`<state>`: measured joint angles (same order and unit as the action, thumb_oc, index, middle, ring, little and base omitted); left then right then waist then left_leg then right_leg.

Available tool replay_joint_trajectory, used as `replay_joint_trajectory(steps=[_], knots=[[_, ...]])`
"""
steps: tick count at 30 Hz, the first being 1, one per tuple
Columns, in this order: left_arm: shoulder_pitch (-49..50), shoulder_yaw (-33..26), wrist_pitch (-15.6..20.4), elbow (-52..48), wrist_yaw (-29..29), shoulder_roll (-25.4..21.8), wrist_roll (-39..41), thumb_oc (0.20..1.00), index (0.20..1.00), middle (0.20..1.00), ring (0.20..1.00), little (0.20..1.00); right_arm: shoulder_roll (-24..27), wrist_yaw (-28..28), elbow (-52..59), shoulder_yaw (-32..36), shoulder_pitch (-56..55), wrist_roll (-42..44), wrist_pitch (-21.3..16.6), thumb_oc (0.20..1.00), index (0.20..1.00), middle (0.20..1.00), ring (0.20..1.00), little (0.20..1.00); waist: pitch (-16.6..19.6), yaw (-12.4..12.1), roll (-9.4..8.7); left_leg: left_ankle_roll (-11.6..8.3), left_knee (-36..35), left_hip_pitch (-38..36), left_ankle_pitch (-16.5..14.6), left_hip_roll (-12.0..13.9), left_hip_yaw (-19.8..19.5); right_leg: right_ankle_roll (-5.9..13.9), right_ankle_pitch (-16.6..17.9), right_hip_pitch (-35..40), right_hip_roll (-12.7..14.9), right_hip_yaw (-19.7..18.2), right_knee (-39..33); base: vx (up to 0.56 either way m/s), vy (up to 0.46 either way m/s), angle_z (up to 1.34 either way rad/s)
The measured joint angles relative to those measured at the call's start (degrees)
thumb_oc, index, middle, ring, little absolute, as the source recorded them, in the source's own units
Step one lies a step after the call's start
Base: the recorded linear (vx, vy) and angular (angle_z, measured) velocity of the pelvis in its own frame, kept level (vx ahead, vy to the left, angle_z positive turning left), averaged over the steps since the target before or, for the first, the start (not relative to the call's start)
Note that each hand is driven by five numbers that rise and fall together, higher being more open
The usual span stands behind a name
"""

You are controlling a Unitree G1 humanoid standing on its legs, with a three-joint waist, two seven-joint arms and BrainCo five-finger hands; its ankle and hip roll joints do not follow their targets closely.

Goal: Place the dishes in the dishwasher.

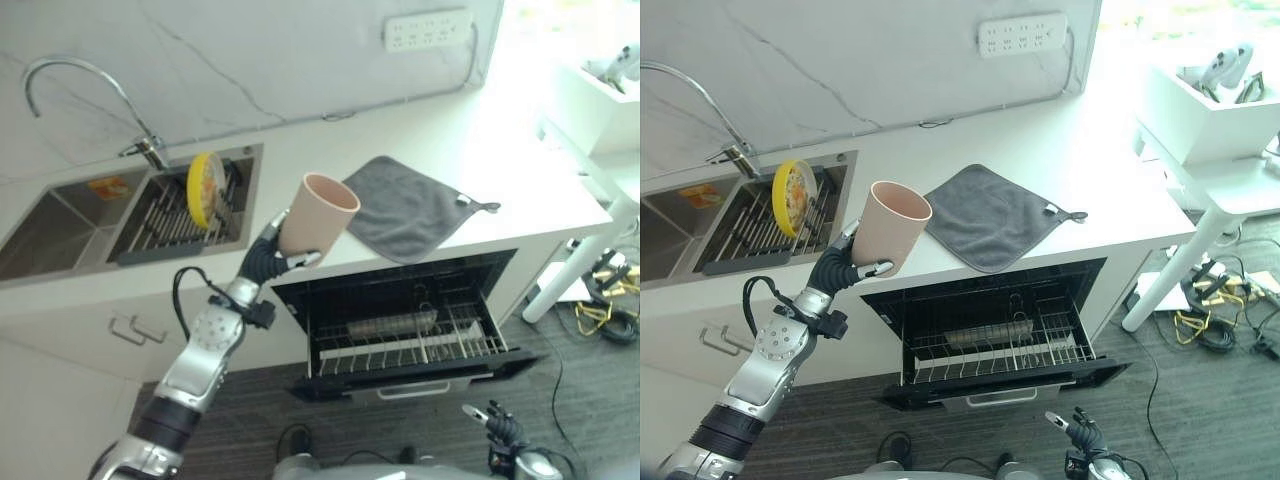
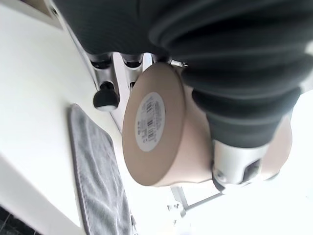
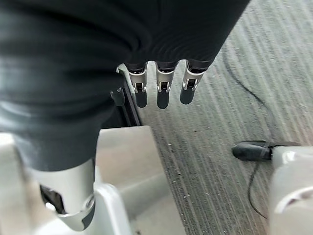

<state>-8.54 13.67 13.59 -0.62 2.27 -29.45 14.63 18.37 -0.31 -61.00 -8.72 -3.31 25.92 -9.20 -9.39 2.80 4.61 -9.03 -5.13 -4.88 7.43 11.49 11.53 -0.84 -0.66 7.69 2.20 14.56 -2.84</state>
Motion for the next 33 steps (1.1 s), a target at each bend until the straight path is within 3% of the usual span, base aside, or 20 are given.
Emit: replay_joint_trajectory(steps=[1, 2, 5, 6, 9, 13, 20, 24, 26, 28, 30, 31, 32, 33], knots=[[0.0, 0.0, 0.0, 0.0, 0.0, 0.2, 0.0, 0.200, 0.200, 0.200, 0.200, 0.200, 0.3, 0.0, 0.0, -0.1, -0.5, 0.0, 0.0, 1.000, 1.000, 1.000, 1.000, 1.000, 0.4, 0.0, 0.72, 0.22, 0.2, -0.9, 3.5, -0.2, -0.1, 0.46, 0.0, 0.0, -0.4, -0.1, -0.2, 0.06, 0.100, 0.09], [-0.6, -0.1, 0.0, 0.1, 0.1, 0.3, 0.0, 0.200, 0.200, 0.200, 0.200, 0.200, -0.4, -0.2, -0.7, 0.1, -1.1, -0.1, -0.1, 1.000, 1.000, 1.000, 1.000, 1.000, 0.7, 0.1, 0.93, 0.39, 0.0, -1.3, 2.2, -0.8, 0.2, 1.93, 0.7, 0.0, 0.0, 0.3, -0.9, 0.02, 0.066, 0.04], [-0.3, -0.1, -0.2, 0.1, 0.2, -0.2, 0.1, 0.200, 0.200, 0.200, 0.200, 0.200, -2.7, -0.2, -0.8, 0.1, -0.9, -0.1, -0.1, 1.000, 1.000, 1.000, 1.000, 1.000, 0.7, -1.4, -1.75, 0.58, 0.0, -1.2, 2.0, -3.3, 0.0, 3.93, 1.7, 0.0, 2.9, 0.0, -2.0, 0.00, 0.025, 0.01], [-0.3, -0.2, -0.2, -0.2, 0.1, -0.4, 0.1, 0.200, 0.200, 0.200, 0.200, 0.200, -3.1, -0.2, -0.7, 0.2, -0.7, -0.1, -0.1, 1.000, 1.000, 1.000, 1.000, 1.000, 0.7, -1.8, -1.17, 2.12, 0.0, -1.2, 0.0, -3.9, 0.1, 4.83, 2.1, 0.1, 3.4, 0.2, -2.3, -0.02, 0.012, 0.17], [0.2, -0.2, -0.2, -1.1, 0.3, -0.4, 0.1, 0.200, 0.200, 0.200, 0.200, 0.200, -3.6, -0.7, -0.4, 0.2, -0.8, -0.1, -0.1, 1.000, 1.000, 1.000, 1.000, 1.000, 0.7, -2.0, -0.76, 3.11, 0.0, -1.2, -1.9, -4.0, 0.5, 6.07, 2.5, -0.1, 3.5, 0.2, -2.5, -0.03, 0.015, 0.03], [0.2, -0.3, -0.2, -1.1, 0.5, -0.4, 0.1, 0.200, 0.200, 0.200, 0.200, 0.200, -3.5, -1.6, -0.3, 0.2, -0.9, -0.1, 0.0, 1.000, 1.000, 1.000, 1.000, 1.000, 0.8, -2.1, -0.92, 3.28, -0.3, -1.0, -2.9, -4.5, 2.0, 5.50, 3.3, -1.1, 4.3, -0.3, -2.5, -0.07, 0.036, -0.13], [0.2, -0.2, -0.2, -1.1, 1.7, -0.4, 0.0, 0.200, 0.200, 0.200, 0.200, 0.200, -4.7, -3.2, 0.8, 0.3, -1.7, 2.4, 0.1, 1.000, 1.000, 1.000, 1.000, 1.000, 2.4, -2.0, -2.91, 3.88, -0.3, -1.1, -2.9, -4.6, 3.1, 6.38, 4.2, -1.6, 4.4, -1.2, -2.5, -0.06, 0.009, -0.07], [0.2, -0.2, -0.2, -1.1, 1.8, -0.4, 0.0, 0.200, 0.200, 0.200, 0.200, 0.200, -4.9, -4.8, 0.8, 0.5, -2.8, 2.5, 0.1, 1.000, 1.000, 1.000, 1.000, 1.000, 3.6, -1.5, -3.87, 4.21, -0.2, -1.4, -2.5, -4.7, 3.5, 5.91, 4.7, -1.6, 4.4, -1.6, -2.5, -0.04, -0.006, -0.10], [0.2, -0.1, -0.1, -0.2, 0.2, -0.7, 0.0, 0.200, 0.200, 0.200, 0.200, 0.200, -4.9, -6.7, 0.9, 2.7, -4.1, 4.4, -0.7, 1.000, 1.000, 1.000, 1.000, 1.000, 4.1, -0.3, -4.47, 4.23, 0.0, -2.4, -2.5, -4.6, 5.7, 6.06, 4.9, -1.7, 4.3, -3.2, -2.2, -0.05, -0.019, -0.40], [0.0, -0.2, -0.1, 0.8, -2.2, -0.7, 0.2, 0.200, 0.200, 0.200, 0.200, 0.200, -4.2, -8.4, 8.7, 3.0, -7.4, 4.3, -4.3, 1.000, 1.000, 1.000, 1.000, 1.000, 4.1, 1.6, -5.18, 4.26, 0.0, -2.9, -2.5, -4.4, 7.9, 6.28, 5.2, -2.2, 4.3, -4.7, -2.2, -0.06, -0.031, -0.43], [0.1, -0.4, 0.0, 2.4, -4.2, -0.4, 0.5, 0.200, 0.200, 0.200, 0.200, 0.200, -3.9, -11.3, 20.1, 3.4, -11.8, 3.7, -6.8, 1.000, 1.000, 1.000, 1.000, 1.000, 4.1, 3.2, -5.60, 4.32, -0.4, -3.3, -2.6, -4.3, 8.8, 6.88, 4.7, -2.3, 4.2, -5.2, -2.5, -0.04, -0.007, -0.54], [0.1, -1.0, 0.4, 3.7, -6.3, -0.3, 0.5, 0.200, 0.200, 0.200, 0.200, 0.200, -3.7, -14.1, 28.9, 5.9, -13.6, 1.4, -9.9, 1.000, 1.000, 1.000, 1.000, 1.000, 4.2, 4.6, -6.61, 3.92, -0.3, -3.9, -3.3, -4.4, 11.4, 6.70, 5.5, -4.0, 4.3, -4.6, -2.5, -0.02, 0.021, -1.06], [0.1, -2.5, 1.9, 6.6, -8.2, 1.6, 0.8, 0.200, 0.200, 0.200, 0.200, 0.200, -4.0, -16.1, 40.8, 8.0, -16.5, -0.2, -12.0, 1.000, 1.000, 1.000, 1.000, 1.000, 4.1, 7.1, -7.24, 4.24, -0.3, -5.2, -3.5, -4.5, 12.9, 7.23, 6.4, -4.0, 4.3, -6.4, -2.5, 0.00, 0.048, -1.33], [-0.1, -2.7, 2.3, 8.0, -9.1, 1.8, 2.3, 0.200, 0.200, 0.200, 0.200, 0.200, -4.0, -16.7, 43.4, 8.3, -16.3, -0.7, -13.8, 1.000, 1.000, 1.000, 1.000, 1.000, 4.0, 8.4, -7.68, 4.36, -0.4, -6.1, -4.1, -4.6, 13.1, 7.37, 6.8, -4.2, 4.4, -6.5, -2.5, 0.02, 0.049, -1.12]])
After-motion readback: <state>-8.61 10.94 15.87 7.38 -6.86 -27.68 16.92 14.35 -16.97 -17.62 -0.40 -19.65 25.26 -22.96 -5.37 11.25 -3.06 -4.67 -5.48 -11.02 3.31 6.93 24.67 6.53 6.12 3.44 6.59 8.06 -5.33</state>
